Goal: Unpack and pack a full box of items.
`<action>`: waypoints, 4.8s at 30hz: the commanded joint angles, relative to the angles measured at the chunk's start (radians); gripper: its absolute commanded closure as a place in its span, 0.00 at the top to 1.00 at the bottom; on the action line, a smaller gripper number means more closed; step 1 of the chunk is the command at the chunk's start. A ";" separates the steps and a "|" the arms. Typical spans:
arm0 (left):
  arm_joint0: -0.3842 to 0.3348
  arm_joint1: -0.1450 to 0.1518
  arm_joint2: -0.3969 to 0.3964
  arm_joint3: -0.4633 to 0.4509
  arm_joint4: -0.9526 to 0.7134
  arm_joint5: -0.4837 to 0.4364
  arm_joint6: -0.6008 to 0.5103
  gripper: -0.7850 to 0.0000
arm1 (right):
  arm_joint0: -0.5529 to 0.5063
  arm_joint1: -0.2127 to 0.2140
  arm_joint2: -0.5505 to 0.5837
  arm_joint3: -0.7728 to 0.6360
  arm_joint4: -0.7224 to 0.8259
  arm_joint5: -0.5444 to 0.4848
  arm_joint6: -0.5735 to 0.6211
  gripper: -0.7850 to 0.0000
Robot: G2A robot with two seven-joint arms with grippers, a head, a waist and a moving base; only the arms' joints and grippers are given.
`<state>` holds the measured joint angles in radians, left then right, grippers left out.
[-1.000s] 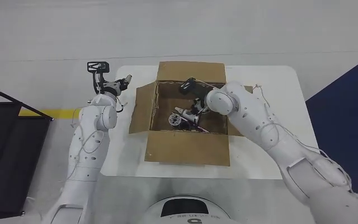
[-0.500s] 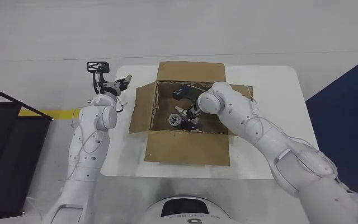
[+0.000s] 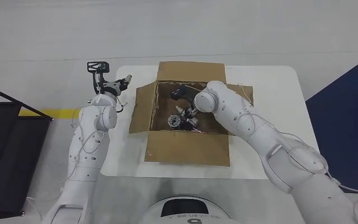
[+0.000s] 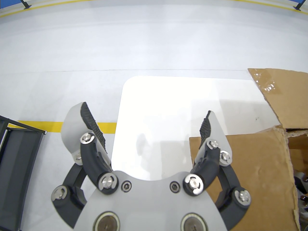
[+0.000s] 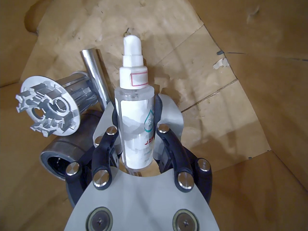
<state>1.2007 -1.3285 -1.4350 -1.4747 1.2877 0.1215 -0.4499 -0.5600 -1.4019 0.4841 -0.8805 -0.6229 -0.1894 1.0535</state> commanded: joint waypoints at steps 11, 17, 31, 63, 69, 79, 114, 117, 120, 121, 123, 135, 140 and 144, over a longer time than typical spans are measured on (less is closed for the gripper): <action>0.000 0.000 0.000 0.000 0.000 0.000 0.000 1.00 | -0.212 0.170 0.358 -0.406 -0.021 -0.043 -0.117 0.00; 0.000 0.000 0.000 0.000 0.000 0.000 0.000 1.00 | -0.592 0.281 0.758 -0.806 0.035 -0.161 -0.221 0.00; 0.000 0.000 0.000 0.000 0.000 0.000 0.000 1.00 | -1.105 0.334 1.231 -0.924 0.383 -0.547 -0.529 0.00; 0.000 0.000 0.000 0.000 0.000 0.000 0.000 1.00 | -0.861 0.285 1.214 -0.296 -0.207 -0.377 -1.343 0.00; 0.000 0.000 0.000 0.000 0.000 0.000 0.000 1.00 | -0.778 0.285 1.194 -0.152 -0.334 -0.298 -1.417 0.00; 0.000 0.000 0.000 0.000 0.000 0.000 0.000 1.00 | -0.670 0.282 1.148 0.048 -0.456 -0.248 -1.474 0.00; 0.000 0.000 0.000 0.000 0.000 0.000 0.000 1.00 | -0.566 0.281 1.113 0.318 -0.462 -0.283 -1.587 0.00; 0.000 0.000 0.000 0.000 0.000 0.000 0.000 1.00 | -0.574 0.284 1.120 0.314 -0.453 -0.296 -1.583 0.00; 0.000 0.000 0.000 0.000 0.000 0.000 0.000 1.00 | -0.582 0.290 1.130 0.307 -0.442 -0.323 -1.534 0.00; 0.000 0.000 0.000 0.000 0.000 0.000 0.000 1.00 | -0.588 0.294 1.137 0.299 -0.431 -0.350 -1.513 0.00; 0.000 0.000 0.000 0.000 0.000 0.000 0.000 1.00 | -0.598 0.305 1.151 0.285 -0.421 -0.394 -1.422 0.00; 0.000 0.000 0.000 0.000 0.000 0.000 0.000 1.00 | -0.733 0.345 1.239 0.007 -0.373 -0.341 -1.055 0.00; 0.000 0.000 0.000 0.000 0.000 0.000 0.000 1.00 | -0.781 0.345 1.244 -0.083 -0.348 -0.291 -0.989 0.04; 0.000 0.000 0.000 0.000 0.000 0.000 0.000 1.00 | -0.795 0.344 1.238 -0.117 -0.343 -0.257 -0.941 0.27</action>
<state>1.2007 -1.3285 -1.4350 -1.4747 1.2877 0.1215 -0.4499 -1.3537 -1.0578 1.7230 -0.9930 -0.9679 -0.4516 0.1031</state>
